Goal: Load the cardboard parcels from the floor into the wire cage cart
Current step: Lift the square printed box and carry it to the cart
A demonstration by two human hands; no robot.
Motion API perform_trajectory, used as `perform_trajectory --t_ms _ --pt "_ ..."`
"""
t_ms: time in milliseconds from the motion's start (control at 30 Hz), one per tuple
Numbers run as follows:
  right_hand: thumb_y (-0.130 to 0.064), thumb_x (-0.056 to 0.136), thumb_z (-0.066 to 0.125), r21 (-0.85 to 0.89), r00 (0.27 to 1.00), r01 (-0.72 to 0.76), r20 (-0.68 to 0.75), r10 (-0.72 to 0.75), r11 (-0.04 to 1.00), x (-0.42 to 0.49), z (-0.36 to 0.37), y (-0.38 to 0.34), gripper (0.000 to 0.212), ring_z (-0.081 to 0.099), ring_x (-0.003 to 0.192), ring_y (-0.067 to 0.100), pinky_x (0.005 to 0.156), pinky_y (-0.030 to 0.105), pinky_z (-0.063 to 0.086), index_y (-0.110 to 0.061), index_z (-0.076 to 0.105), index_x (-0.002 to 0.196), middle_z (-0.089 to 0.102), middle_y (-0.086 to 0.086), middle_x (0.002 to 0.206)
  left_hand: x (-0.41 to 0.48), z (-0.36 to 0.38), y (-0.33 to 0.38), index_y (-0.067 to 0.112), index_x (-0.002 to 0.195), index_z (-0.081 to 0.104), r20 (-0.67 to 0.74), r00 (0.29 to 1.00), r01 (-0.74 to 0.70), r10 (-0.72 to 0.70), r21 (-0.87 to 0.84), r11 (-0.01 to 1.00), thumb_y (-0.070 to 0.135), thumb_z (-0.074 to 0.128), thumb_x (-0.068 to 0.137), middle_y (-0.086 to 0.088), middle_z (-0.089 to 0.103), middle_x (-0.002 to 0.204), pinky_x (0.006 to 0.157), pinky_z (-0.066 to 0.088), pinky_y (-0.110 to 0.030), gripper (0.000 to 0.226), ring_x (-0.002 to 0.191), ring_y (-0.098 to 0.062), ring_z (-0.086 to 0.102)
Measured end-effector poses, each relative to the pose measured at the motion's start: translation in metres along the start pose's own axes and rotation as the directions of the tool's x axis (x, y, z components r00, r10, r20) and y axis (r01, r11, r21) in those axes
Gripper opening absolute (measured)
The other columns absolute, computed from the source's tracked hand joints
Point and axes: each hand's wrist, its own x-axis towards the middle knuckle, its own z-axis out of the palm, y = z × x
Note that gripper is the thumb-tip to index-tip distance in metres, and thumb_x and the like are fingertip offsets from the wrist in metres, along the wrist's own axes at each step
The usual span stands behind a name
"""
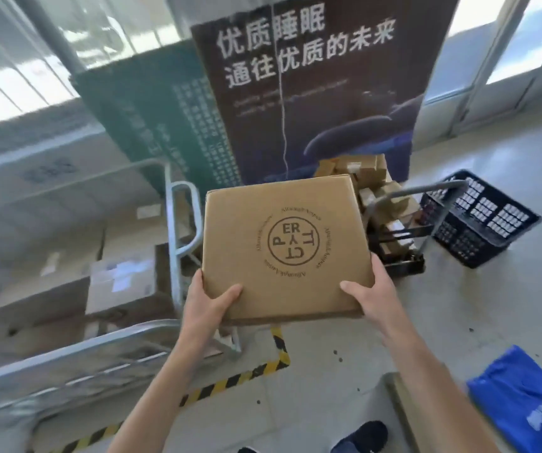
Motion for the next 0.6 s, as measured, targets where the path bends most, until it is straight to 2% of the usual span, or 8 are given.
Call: perform_trajectory --t_ms 100,167,333,433,533,600 --pt "-0.024 0.089 0.071 -0.082 0.993 0.040 0.111 -0.031 0.996 -0.029 0.104 -0.017 0.067 0.053 0.111 0.006 0.101 0.040 0.047 -0.042 0.034 0.142 0.054 -0.022 0.120 -0.017 -0.112 -0.029 0.045 0.112 0.048 -0.124 0.992 -0.004 -0.005 -0.076 0.997 0.042 0.082 0.073 0.018 0.059 0.112 0.072 0.051 -0.019 0.052 0.102 -0.004 0.058" --pt "-0.026 0.090 0.070 -0.119 0.984 0.062 0.172 -0.041 0.991 -0.046 0.167 -0.028 0.071 0.052 0.115 0.010 0.103 0.043 0.047 -0.037 0.030 0.147 0.052 -0.016 0.126 -0.025 -0.175 -0.047 0.049 0.106 0.049 -0.169 0.985 -0.001 -0.020 -0.128 0.992 0.039 0.082 0.075 0.017 0.059 0.111 0.070 0.049 -0.016 0.047 0.100 -0.004 0.059" --pt "-0.026 0.093 0.067 -0.152 0.948 0.082 0.317 -0.030 0.985 -0.066 0.278 -0.046 0.072 0.051 0.125 0.018 0.108 0.048 0.044 -0.030 0.026 0.152 0.051 -0.006 0.138 -0.028 -0.282 -0.083 0.036 0.124 0.045 -0.306 0.950 0.017 -0.067 -0.163 0.986 0.033 0.082 0.077 0.012 0.060 0.114 0.069 0.049 -0.014 0.060 0.103 -0.008 0.060" --pt "-0.026 0.093 0.067 -0.168 0.925 0.084 0.379 -0.014 0.982 -0.067 0.341 -0.057 0.072 0.050 0.127 0.019 0.108 0.049 0.044 -0.029 0.026 0.153 0.051 -0.006 0.140 -0.018 -0.334 -0.107 0.035 0.122 0.044 -0.383 0.918 0.035 -0.103 -0.180 0.983 0.032 0.081 0.079 0.013 0.059 0.113 0.072 0.048 -0.020 0.056 0.102 -0.007 0.058" --pt "-0.025 0.093 0.066 -0.180 0.915 0.098 0.404 -0.018 0.979 -0.053 0.391 -0.064 0.062 0.055 0.120 0.014 0.104 0.046 0.047 -0.032 0.034 0.146 0.057 -0.009 0.131 0.005 -0.374 -0.126 0.035 0.128 0.042 -0.408 0.901 0.068 -0.145 -0.196 0.978 0.035 0.080 0.079 0.016 0.056 0.114 0.074 0.047 -0.023 0.062 0.103 -0.006 0.056" --pt "-0.024 0.094 0.064 -0.166 0.909 0.087 0.416 -0.010 0.982 -0.037 0.421 -0.069 0.062 0.056 0.117 0.011 0.102 0.040 0.047 -0.033 0.034 0.147 0.058 -0.011 0.132 0.028 -0.394 -0.134 0.029 0.137 0.043 -0.414 0.894 0.092 -0.169 -0.198 0.976 0.035 0.080 0.079 0.013 0.056 0.116 0.077 0.049 -0.027 0.069 0.105 -0.008 0.056"
